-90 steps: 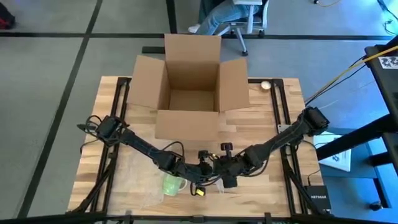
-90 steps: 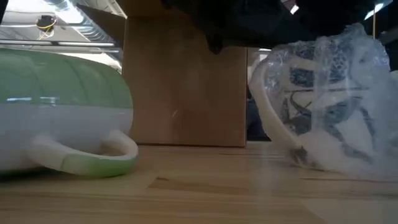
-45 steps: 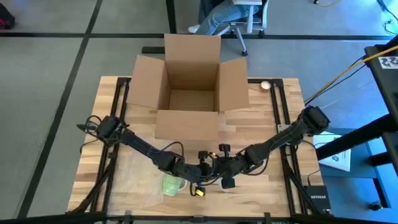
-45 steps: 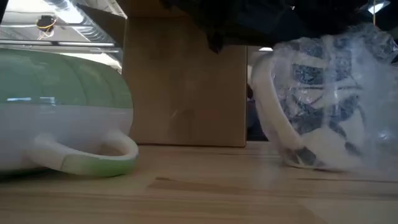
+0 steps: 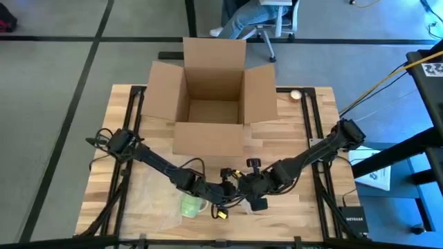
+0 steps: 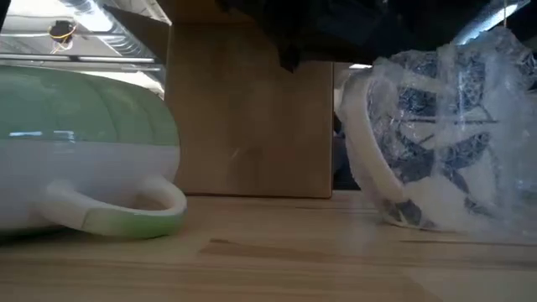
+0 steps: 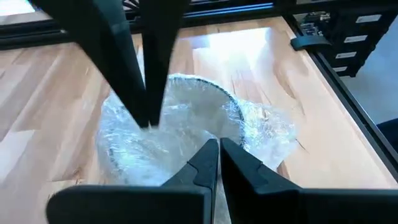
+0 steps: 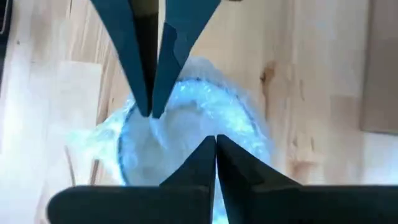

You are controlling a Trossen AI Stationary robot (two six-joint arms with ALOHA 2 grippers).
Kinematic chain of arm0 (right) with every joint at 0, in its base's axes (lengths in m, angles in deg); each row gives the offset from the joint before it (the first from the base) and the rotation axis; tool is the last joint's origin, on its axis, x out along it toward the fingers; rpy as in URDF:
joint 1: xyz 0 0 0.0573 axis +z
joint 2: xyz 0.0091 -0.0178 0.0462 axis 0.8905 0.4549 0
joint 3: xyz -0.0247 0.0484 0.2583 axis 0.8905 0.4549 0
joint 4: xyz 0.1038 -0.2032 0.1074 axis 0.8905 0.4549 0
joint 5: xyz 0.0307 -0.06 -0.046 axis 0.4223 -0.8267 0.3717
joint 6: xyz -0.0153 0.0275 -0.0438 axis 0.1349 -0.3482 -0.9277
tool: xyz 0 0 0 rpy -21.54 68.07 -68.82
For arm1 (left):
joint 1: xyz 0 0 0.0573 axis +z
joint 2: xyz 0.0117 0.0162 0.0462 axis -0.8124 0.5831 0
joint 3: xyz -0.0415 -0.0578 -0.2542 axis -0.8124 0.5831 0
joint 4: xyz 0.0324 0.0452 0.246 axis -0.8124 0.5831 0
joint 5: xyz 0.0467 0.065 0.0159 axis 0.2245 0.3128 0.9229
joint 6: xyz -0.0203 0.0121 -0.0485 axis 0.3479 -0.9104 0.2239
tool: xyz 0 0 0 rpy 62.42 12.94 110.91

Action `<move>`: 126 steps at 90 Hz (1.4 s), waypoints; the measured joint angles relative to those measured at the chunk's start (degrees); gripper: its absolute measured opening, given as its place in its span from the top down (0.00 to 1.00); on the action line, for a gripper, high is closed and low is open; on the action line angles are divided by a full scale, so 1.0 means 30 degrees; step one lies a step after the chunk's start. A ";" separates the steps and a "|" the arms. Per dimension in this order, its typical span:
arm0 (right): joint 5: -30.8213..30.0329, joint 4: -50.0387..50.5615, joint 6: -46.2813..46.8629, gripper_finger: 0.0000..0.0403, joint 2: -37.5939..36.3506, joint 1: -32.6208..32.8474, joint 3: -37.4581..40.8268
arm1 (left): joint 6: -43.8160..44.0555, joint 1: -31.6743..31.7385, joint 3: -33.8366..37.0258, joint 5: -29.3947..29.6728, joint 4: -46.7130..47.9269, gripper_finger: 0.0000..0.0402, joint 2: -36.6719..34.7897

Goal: Wrap mug
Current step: Wrap the blue mug with the right transparent bubble wrap, then put the wrapped blue mug into the brown cardboard box

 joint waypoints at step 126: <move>-0.3813 0.1652 0.0347 0.54 0.0963 0.4266 -0.1549 | -0.0004 0.0000 -0.0007 0.0022 0.0001 1.00 0.0000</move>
